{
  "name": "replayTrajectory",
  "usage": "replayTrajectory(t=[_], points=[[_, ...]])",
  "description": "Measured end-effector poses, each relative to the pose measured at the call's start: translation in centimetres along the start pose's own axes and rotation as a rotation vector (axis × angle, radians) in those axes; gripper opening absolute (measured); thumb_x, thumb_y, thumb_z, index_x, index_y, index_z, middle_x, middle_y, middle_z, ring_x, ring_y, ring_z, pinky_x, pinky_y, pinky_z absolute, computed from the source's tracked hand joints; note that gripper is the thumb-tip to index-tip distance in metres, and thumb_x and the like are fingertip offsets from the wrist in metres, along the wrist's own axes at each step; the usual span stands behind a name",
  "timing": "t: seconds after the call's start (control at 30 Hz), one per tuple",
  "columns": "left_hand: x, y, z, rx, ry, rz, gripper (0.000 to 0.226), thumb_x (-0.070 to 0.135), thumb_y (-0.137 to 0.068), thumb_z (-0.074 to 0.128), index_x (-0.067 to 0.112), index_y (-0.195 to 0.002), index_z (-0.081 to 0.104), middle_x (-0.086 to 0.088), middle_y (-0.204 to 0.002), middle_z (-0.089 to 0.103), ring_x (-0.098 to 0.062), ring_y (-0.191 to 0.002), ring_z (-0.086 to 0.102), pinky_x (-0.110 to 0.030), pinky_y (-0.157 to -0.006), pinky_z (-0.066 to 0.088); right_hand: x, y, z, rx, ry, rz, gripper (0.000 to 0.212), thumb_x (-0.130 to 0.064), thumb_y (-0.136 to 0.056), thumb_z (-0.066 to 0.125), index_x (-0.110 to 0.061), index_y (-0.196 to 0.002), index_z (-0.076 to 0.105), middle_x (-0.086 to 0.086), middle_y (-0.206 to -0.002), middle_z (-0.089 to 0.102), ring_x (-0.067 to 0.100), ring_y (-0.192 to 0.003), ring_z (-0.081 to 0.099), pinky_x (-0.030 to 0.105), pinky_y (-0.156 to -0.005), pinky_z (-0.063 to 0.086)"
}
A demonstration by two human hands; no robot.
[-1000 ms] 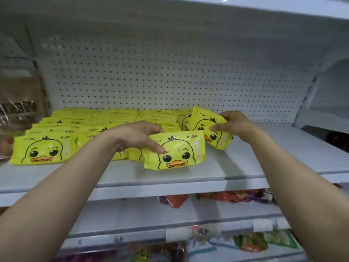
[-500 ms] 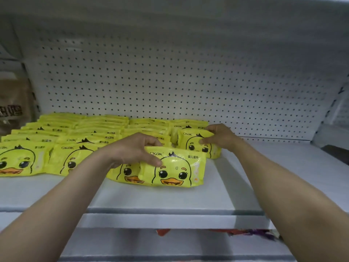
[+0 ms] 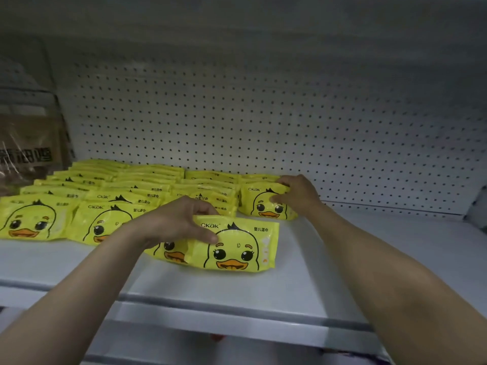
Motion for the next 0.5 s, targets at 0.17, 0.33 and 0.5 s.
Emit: replayTrajectory(t=[0.17,0.33,0.5], points=[[-0.4,-0.4,0.2,0.028,0.021,-0.028,0.039,0.031,-0.062,0.090,0.029,-0.095,0.070,0.015,-0.110,0.069,-0.009,-0.107,0.063,-0.034,-0.100,0.045,-1.4,0.5,-0.2,0.063,0.238,-0.037,0.056,-0.050,-0.071,0.081,-0.030,-0.120,0.062,0.001,-0.113,0.056,0.022,-0.115,0.047,0.032,-0.080,0.041],[0.7,-1.1,0.2,0.100,0.107,-0.012,0.034,0.020,-0.065,0.089,0.022,-0.091,0.067,0.000,-0.114,0.067,-0.015,-0.109,0.060,-0.035,-0.097,0.044,-4.2,2.6,-2.9,0.103,-0.062,-0.051,0.039,-0.054,-0.082,0.070,-0.024,-0.108,0.070,-0.007,-0.110,0.068,0.010,-0.106,0.059,0.034,-0.091,0.049],[2.9,-2.1,0.2,0.144,0.133,0.059,0.036,0.018,-0.066,0.088,0.011,-0.094,0.065,-0.011,-0.100,0.072,-0.021,-0.084,0.068,-0.037,-0.077,0.053,-10.7,8.0,-2.4,-0.555,-0.372,-0.155,0.025,-0.037,-0.085,0.074,-0.023,-0.106,0.072,-0.007,-0.104,0.075,0.009,-0.100,0.069,0.029,-0.094,0.053]])
Point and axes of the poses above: each hand's wrist, its own y-axis away from the middle knuckle, its own z-axis out of the palm, x = y × z, the point moved 8 cm from there along -y, towards the middle knuckle
